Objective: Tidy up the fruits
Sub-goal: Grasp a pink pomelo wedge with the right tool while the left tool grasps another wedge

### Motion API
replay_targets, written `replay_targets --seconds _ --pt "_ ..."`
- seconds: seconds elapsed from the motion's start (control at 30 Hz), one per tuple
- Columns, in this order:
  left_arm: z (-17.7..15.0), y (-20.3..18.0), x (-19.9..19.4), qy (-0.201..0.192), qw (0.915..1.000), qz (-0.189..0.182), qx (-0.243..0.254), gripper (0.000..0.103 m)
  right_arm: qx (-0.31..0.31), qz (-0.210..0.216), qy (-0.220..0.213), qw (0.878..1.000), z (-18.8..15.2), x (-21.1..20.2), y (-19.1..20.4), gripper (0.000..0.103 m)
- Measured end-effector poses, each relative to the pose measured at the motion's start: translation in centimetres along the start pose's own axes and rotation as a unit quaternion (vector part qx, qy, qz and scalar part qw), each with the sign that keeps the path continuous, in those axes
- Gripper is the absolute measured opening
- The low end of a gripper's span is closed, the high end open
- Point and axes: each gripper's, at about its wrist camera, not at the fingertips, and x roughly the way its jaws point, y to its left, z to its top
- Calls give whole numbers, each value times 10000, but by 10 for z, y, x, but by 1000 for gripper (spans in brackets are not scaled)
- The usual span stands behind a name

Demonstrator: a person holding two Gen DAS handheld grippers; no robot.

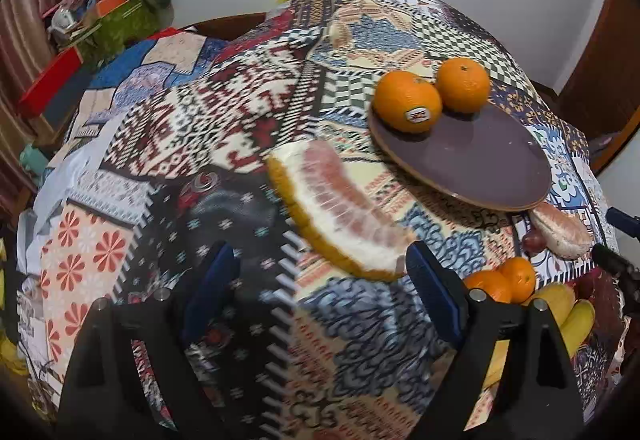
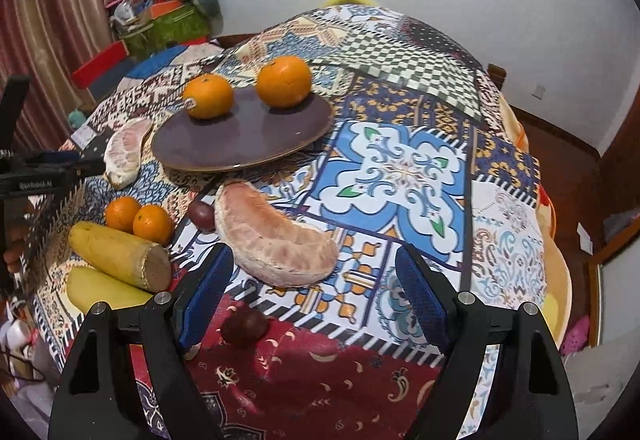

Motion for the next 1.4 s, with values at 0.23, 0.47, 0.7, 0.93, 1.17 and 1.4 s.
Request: replay_targets --seconds 0.23,0.47,0.7,0.93,1.17,1.4 --pt "13 -10 30 297 9995 8 -117 89 -181 90 162 9997 1 16 9 81" --pt "15 -18 41 239 9994 205 118 90 -329 227 336 9986 6 31 9 81" --pt "6 -8 32 152 9997 83 154 76 -587 328 444 9967 12 43 16 81" --pt "-10 10 15 135 9999 -21 66 48 -615 511 496 9956 16 43 10 65" --pt "-23 19 -2 165 9998 -146 23 43 -274 386 465 9978 10 32 -10 64" --pt "-46 16 -22 172 9993 -115 309 43 106 85 417 9990 -5 16 -32 64"
